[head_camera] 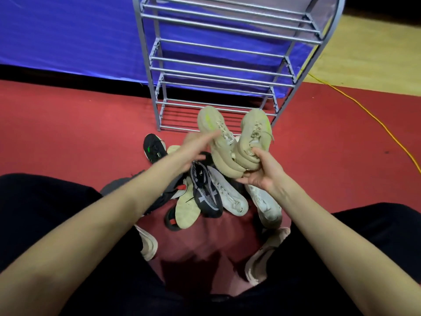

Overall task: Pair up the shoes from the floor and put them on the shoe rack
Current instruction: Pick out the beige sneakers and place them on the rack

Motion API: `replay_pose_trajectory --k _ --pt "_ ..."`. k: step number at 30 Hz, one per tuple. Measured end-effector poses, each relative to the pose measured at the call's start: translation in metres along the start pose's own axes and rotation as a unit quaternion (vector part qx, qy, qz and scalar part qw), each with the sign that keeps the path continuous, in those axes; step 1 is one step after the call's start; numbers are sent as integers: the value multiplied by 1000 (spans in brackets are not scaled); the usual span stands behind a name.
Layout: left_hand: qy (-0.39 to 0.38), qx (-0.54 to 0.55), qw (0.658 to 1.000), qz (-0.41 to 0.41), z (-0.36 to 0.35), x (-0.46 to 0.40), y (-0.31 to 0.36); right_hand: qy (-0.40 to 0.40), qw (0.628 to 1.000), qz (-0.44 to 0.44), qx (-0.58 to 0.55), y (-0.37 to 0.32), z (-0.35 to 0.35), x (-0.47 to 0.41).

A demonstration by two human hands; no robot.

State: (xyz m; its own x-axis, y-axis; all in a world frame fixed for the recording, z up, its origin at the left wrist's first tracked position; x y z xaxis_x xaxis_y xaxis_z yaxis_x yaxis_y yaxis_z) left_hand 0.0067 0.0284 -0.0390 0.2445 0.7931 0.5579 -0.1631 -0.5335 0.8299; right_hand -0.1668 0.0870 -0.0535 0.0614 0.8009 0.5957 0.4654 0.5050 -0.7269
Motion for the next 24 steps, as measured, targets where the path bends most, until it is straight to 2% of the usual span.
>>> replay_pose_trajectory --k 2,6,10,12,14,16,20,24 --pt "-33 -75 996 31 -23 -4 -18 32 999 5 19 -4 7 -11" --pt "-42 -25 994 101 -52 -27 -45 49 998 2 37 1 26 -31" --pt "-19 8 995 101 -55 -59 -56 29 999 -15 39 -2 46 -53" --pt "-7 -26 995 91 -50 -76 -62 49 997 -26 56 -6 60 -70" --pt "10 -74 994 78 -43 -95 -67 74 989 -24 127 -6 74 -88" --pt "20 -79 994 77 -37 -116 -71 101 977 6 189 -8 90 -109" --pt "-3 -30 993 118 -36 -164 -75 121 980 51 153 -15 112 -162" --pt "-10 -3 993 116 -39 -211 -73 138 965 92 201 -31 124 -218"
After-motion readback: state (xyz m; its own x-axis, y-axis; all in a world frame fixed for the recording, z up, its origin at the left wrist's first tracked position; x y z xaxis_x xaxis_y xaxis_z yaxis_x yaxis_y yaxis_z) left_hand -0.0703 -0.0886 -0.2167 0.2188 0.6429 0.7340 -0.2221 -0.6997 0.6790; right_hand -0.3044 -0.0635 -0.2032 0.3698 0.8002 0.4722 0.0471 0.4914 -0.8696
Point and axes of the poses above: each hand's wrist, its own x-axis away from the middle knuckle, its own z-axis out of the back of the hand, y = z × x, the point moved 3 cm from there along -x, towards the middle knuckle, and after that the axes turned 6 degrees about z, right-handed, at the moved point
